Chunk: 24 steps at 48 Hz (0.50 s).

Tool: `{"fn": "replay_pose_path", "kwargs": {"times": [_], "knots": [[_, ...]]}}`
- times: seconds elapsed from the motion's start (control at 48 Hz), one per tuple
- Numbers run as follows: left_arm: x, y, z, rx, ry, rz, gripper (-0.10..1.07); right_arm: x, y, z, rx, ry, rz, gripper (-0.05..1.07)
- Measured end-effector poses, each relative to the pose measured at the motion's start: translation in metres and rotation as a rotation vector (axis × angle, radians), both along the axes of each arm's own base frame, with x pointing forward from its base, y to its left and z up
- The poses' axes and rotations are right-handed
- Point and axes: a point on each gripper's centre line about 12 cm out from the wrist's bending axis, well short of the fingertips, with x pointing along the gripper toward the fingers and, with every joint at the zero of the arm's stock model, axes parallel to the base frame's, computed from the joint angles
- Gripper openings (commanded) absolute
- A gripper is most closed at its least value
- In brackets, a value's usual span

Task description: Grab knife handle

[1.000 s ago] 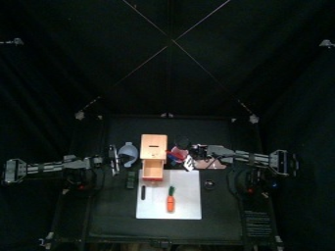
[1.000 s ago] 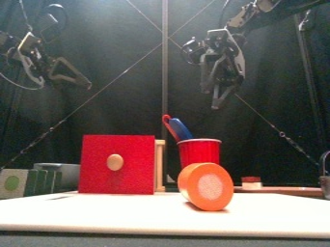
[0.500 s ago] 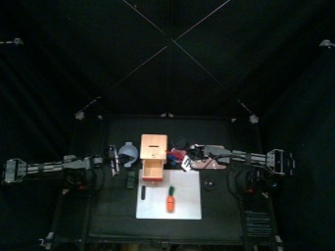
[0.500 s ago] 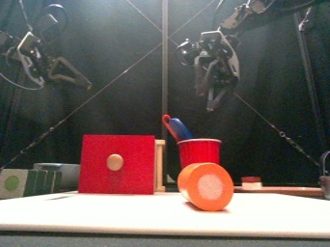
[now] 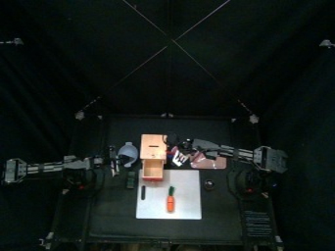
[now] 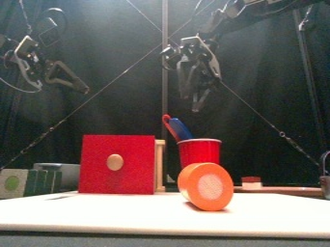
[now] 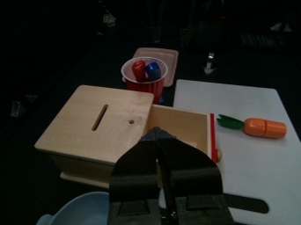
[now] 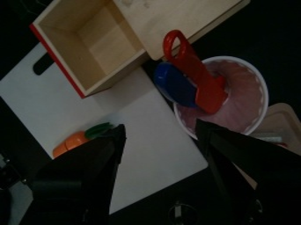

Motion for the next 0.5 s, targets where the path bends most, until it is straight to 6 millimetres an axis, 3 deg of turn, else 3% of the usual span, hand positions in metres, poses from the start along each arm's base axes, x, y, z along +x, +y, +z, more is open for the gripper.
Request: {"fn": "replay_pose_path", "kwargs": {"times": [0.5], "knots": [[-0.002, 0.001, -0.003, 0.003, -0.006, 0.008, 0.28, 0.037, -0.038, 0.007, 0.040, 0.147, -0.010, 0.94]]}}
